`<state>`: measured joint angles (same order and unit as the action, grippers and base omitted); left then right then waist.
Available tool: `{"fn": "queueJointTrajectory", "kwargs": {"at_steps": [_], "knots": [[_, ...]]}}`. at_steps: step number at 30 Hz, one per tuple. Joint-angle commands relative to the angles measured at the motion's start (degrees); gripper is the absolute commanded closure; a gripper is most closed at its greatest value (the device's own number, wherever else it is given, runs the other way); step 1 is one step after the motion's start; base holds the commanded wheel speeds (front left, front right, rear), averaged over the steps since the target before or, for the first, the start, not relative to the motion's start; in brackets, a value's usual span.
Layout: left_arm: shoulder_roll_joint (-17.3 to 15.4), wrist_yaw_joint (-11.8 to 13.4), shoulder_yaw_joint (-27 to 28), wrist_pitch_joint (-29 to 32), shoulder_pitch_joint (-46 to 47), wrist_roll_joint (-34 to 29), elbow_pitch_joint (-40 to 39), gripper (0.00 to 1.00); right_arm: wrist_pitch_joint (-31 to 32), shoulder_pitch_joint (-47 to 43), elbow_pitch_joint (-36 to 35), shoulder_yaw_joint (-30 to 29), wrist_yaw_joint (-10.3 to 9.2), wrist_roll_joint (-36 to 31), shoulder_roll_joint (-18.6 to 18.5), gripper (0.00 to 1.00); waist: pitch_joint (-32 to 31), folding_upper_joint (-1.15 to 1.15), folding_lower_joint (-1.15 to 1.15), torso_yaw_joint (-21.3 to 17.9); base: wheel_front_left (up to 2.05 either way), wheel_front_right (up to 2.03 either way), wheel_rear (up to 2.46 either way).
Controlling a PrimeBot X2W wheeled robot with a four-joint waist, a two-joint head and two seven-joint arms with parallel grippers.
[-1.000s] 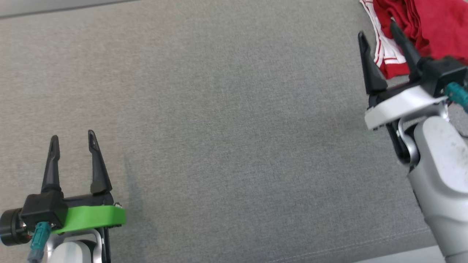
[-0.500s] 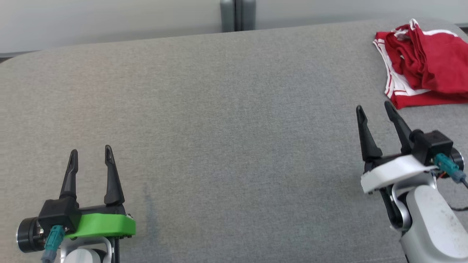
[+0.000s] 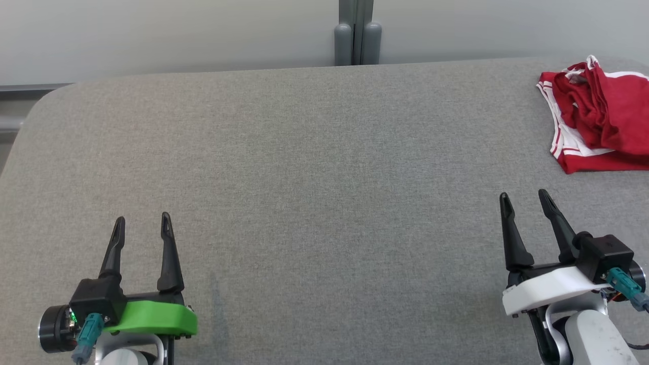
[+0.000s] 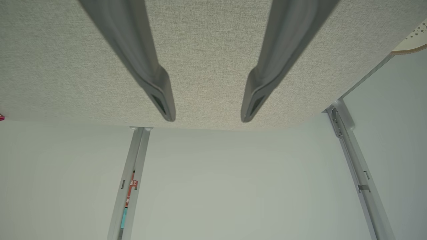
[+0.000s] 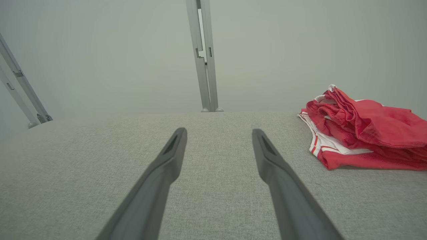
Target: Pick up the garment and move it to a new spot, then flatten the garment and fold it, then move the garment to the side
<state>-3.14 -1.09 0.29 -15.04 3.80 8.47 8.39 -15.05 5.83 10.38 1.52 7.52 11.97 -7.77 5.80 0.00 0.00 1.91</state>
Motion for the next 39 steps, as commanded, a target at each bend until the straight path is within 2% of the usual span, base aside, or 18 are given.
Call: {"fn": "queueJointTrajectory", "kwargs": {"at_steps": [1,14,29,30,34,39], "knots": [[0.0,-0.2,0.3,-0.1,-0.9,-0.3,0.2,0.00,-0.1,-1.1,-0.6,-0.2,-0.07,-0.5,0.4,0.00,-0.5,0.00,0.00,-0.1,0.00,0.00,0.00],[0.2,-1.0,-0.1,-0.1,-1.7,0.9,2.5,0.00,-0.1,-3.5,1.2,-1.0,-0.07,-1.0,1.7,0.00,-3.2,0.00,0.00,-0.5,0.00,0.00,0.00],[0.2,-0.2,1.0,-0.1,-2.4,-0.4,4.4,0.00,0.0,-3.6,3.0,-0.7,-0.07,-1.5,1.5,0.00,-4.6,0.00,0.00,-0.8,0.00,0.00,0.00],[0.2,-0.4,0.8,0.0,-1.7,0.0,4.5,1.00,0.0,-3.0,2.8,-0.7,0.00,-1.2,1.7,1.00,-4.6,0.00,0.00,-0.8,0.00,0.00,0.00],[0.4,-0.4,0.8,0.5,-2.2,0.2,6.6,1.00,0.2,-3.8,4.6,-0.7,0.01,-0.8,2.1,1.00,-4.6,0.00,0.00,-0.8,0.00,0.00,0.00],[0.4,-0.8,1.7,2.4,-1.3,5.7,7.1,1.00,1.8,-3.4,4.7,-1.4,0.01,4.6,2.3,1.00,-4.7,0.00,0.00,-0.9,0.00,0.00,0.00]]}}
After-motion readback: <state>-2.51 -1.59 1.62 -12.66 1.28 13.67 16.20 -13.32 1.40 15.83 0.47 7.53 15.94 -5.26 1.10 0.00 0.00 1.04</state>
